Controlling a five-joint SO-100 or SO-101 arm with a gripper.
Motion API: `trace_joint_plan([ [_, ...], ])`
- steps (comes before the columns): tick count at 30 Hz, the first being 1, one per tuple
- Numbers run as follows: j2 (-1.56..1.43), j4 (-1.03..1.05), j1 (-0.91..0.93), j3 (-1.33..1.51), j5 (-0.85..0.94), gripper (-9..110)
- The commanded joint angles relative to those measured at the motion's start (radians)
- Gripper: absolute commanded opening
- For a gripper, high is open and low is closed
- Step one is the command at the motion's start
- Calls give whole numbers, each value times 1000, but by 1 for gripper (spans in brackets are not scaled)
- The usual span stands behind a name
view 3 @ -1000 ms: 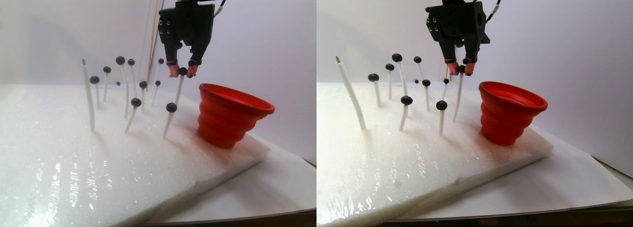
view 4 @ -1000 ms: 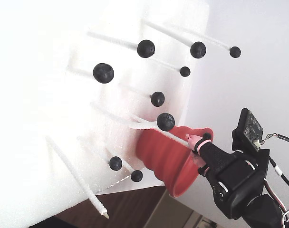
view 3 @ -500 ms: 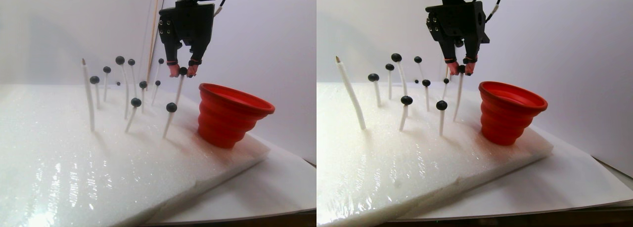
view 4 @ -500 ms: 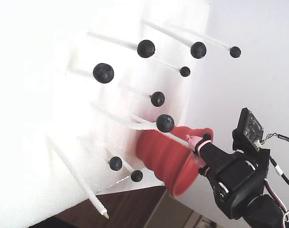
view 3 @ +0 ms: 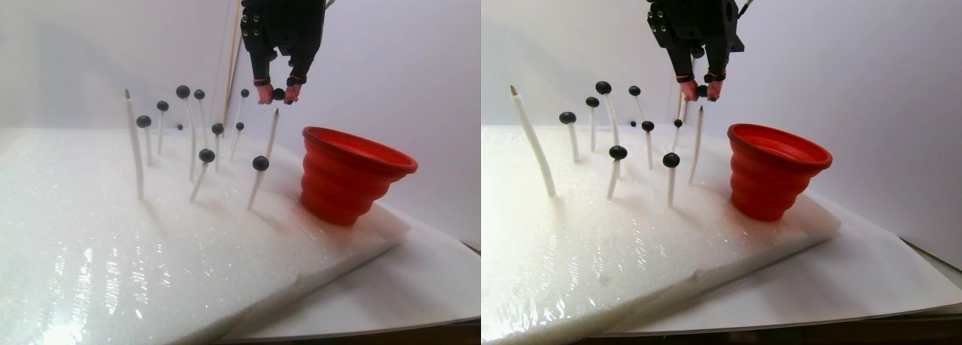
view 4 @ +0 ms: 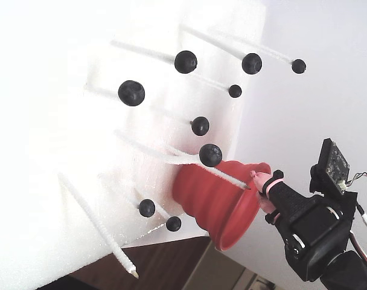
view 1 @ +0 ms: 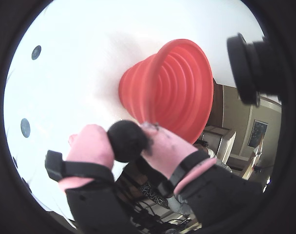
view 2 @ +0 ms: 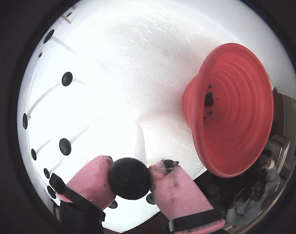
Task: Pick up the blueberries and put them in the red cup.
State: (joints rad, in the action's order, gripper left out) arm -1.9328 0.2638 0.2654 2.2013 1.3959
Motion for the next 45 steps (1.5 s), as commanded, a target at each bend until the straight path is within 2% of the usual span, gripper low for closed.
trace_joint_plan([
  [1, -114, 11, 69, -34, -2, 12],
  [20, -152, 57, 198, -21, 20, 12],
  [45, -81, 11, 325, 18, 41, 13],
])
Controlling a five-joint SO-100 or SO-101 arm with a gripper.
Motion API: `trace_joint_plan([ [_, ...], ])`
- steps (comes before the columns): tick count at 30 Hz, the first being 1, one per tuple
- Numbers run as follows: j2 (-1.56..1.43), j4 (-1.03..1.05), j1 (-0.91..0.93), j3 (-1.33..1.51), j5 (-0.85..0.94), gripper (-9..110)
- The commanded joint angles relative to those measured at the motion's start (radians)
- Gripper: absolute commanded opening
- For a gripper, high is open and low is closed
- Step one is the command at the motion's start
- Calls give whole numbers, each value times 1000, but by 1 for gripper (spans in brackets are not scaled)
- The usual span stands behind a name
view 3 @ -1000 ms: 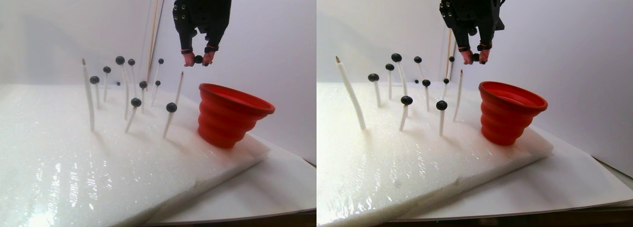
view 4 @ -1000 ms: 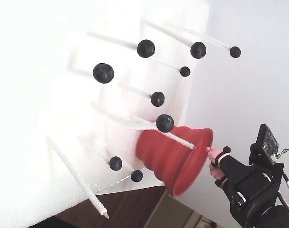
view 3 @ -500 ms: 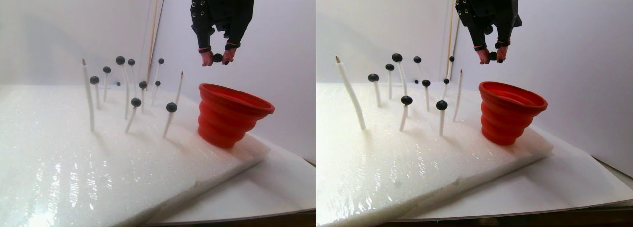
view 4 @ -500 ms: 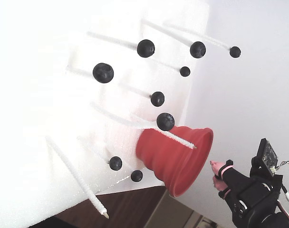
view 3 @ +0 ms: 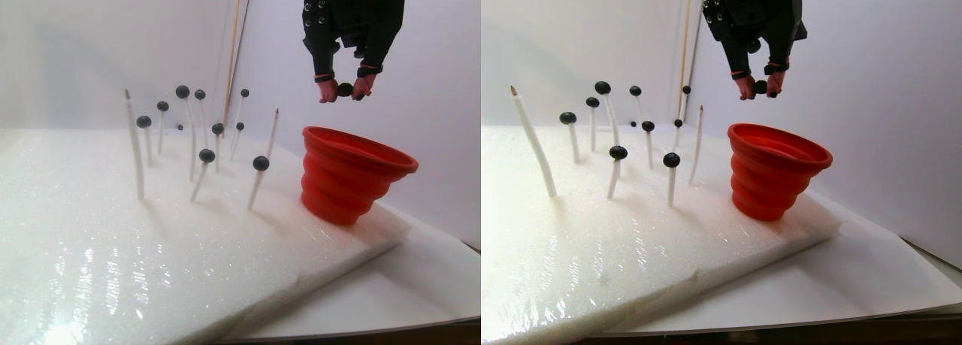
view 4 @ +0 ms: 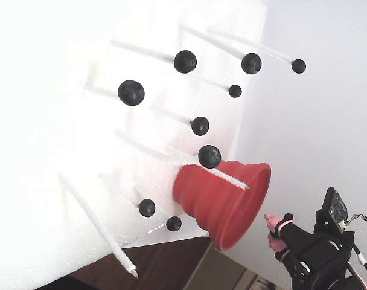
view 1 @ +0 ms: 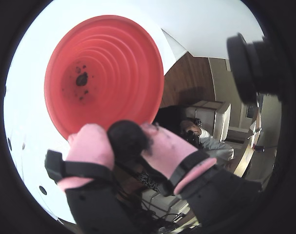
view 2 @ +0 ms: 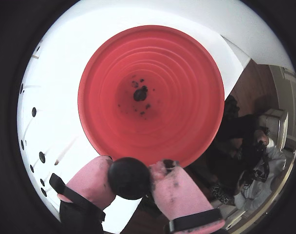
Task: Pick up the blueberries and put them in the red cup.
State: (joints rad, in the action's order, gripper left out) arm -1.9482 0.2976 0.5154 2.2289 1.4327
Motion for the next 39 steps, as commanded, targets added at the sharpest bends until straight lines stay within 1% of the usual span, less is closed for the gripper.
trace_joint_plan([
  [1, -58, -25, 78, -14, 3, 13],
  [8, -21, -43, 101, -18, 3, 14],
  [18, -8, -49, 106, -9, 2, 18],
  [27, -60, -37, 67, 29, -3, 18],
  [39, -147, 40, 12, 48, -37, 17],
])
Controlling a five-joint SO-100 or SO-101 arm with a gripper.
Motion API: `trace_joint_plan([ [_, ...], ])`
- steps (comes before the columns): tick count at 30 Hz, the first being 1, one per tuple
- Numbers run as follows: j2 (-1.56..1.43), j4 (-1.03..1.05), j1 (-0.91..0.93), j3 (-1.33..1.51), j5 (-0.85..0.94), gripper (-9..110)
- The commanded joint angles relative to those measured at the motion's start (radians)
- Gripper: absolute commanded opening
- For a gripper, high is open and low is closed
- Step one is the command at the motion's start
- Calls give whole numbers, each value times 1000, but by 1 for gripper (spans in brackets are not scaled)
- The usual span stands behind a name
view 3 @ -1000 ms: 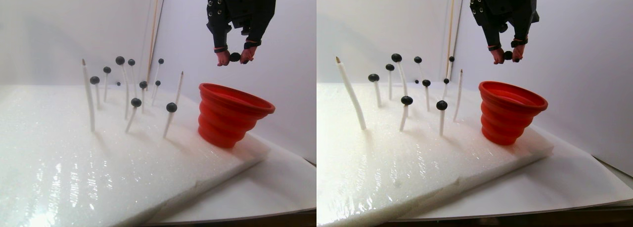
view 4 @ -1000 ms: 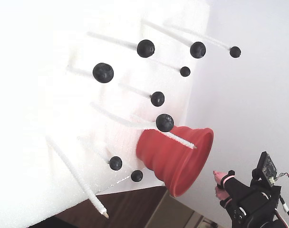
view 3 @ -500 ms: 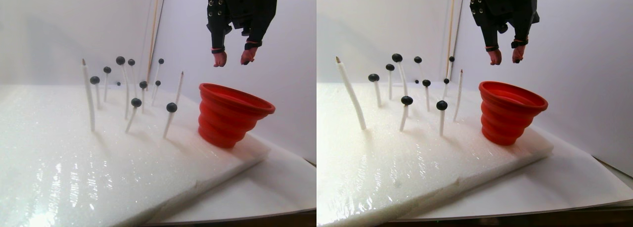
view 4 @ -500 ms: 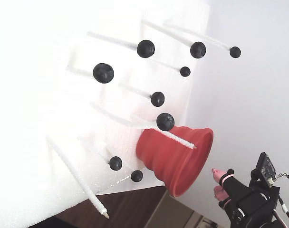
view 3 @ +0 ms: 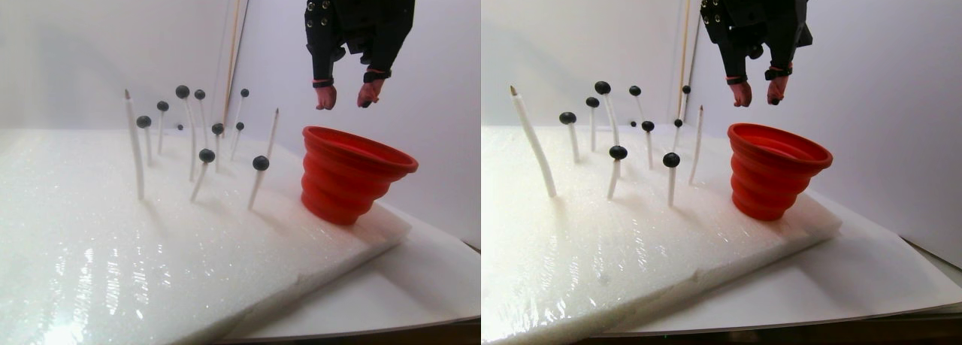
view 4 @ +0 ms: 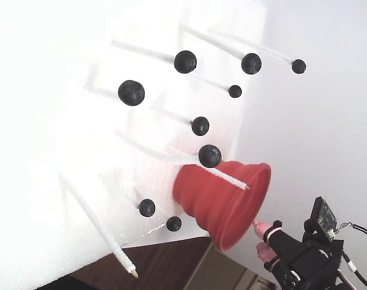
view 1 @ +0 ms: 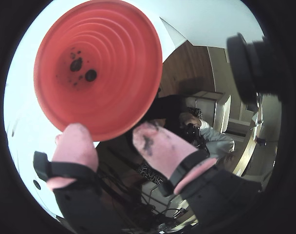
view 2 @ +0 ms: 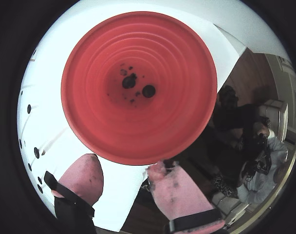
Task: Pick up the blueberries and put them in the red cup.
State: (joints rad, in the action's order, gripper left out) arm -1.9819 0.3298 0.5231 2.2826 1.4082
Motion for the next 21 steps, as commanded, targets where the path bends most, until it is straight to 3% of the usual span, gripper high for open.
trace_joint_plan([
  [1, -121, 14, 0, -5, -17, 17],
  [21, -299, 118, -107, 123, -101, 17],
])
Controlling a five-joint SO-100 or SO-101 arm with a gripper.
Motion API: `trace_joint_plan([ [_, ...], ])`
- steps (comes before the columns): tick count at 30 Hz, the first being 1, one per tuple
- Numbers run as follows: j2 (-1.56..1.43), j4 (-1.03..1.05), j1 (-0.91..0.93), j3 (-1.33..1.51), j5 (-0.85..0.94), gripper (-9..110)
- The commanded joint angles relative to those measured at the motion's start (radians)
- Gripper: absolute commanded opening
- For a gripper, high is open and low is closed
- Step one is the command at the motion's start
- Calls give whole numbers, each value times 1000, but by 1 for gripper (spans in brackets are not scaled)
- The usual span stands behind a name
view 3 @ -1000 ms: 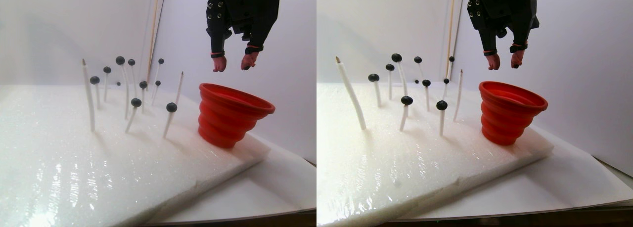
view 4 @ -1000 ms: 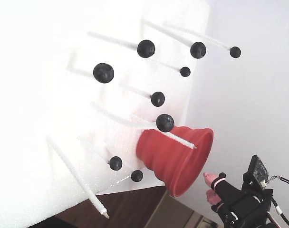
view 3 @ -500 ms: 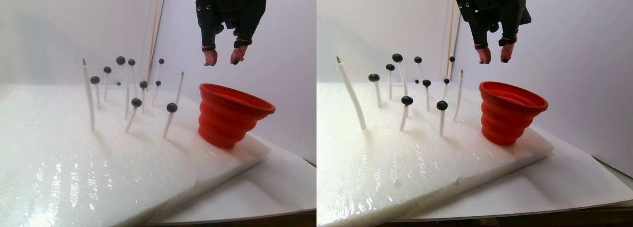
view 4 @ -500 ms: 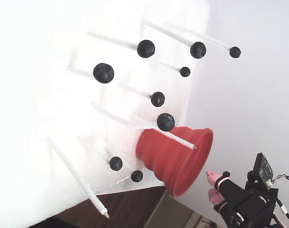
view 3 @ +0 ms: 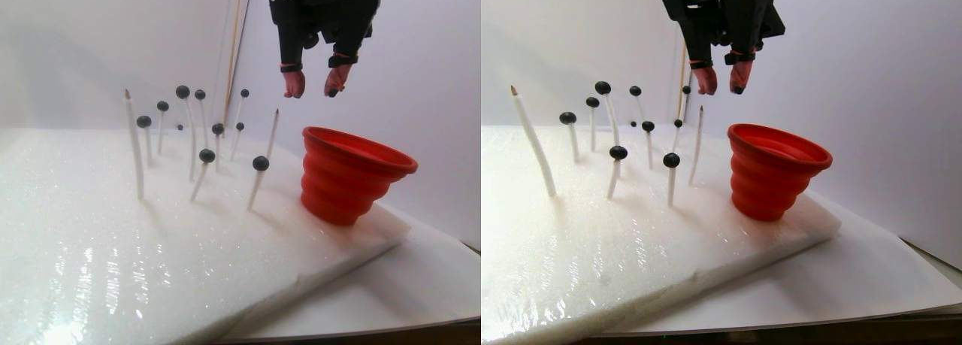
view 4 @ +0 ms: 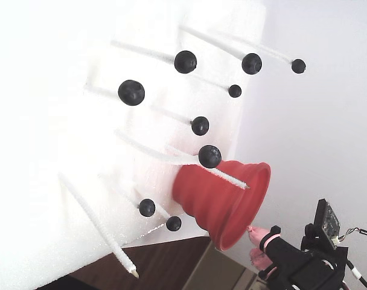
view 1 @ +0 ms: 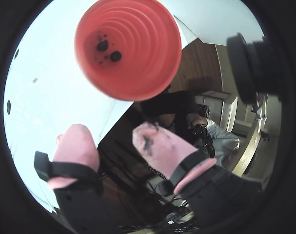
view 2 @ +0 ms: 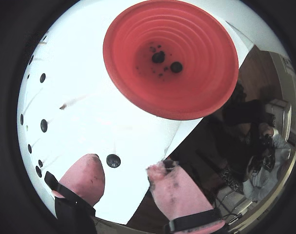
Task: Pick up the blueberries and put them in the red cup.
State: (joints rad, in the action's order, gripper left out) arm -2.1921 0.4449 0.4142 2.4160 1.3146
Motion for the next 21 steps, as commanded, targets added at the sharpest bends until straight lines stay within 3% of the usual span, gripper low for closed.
trace_joint_plan([
  [1, -94, 5, -3, -8, -12, 17],
  [21, -156, 63, -86, 64, -38, 17],
])
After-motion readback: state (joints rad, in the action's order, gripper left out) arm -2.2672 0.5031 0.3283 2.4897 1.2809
